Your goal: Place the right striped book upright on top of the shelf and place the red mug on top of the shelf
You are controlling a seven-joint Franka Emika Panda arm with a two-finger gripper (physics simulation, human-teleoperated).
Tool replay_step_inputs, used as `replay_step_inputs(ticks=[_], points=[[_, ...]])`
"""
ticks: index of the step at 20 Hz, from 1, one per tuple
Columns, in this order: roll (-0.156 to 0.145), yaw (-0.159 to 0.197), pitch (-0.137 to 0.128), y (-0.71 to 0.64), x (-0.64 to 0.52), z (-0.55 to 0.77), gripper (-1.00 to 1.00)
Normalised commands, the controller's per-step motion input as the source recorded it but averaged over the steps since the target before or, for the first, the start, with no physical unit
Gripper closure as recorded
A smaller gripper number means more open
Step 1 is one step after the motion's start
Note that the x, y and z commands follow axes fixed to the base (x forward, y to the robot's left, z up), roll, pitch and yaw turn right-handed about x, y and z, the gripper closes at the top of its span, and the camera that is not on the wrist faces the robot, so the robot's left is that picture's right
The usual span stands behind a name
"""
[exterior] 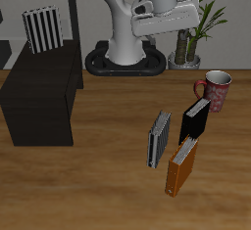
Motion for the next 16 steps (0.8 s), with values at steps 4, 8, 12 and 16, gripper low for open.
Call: replay_step_inputs(ticks=[4, 8, 12, 16], points=[[0.062, -0.013, 0.027, 0.21, -0.03, -0.07, -1.00], [-0.241, 0.065, -0.040, 0.43, -0.08, -0.13, -1.00], [-0.135, 0.020, 0.010, 0.53, -0.05, -0.14, -1.00], [-0.037, -0.042, 0.026, 0.36, -0.04, -0.19, -1.00]])
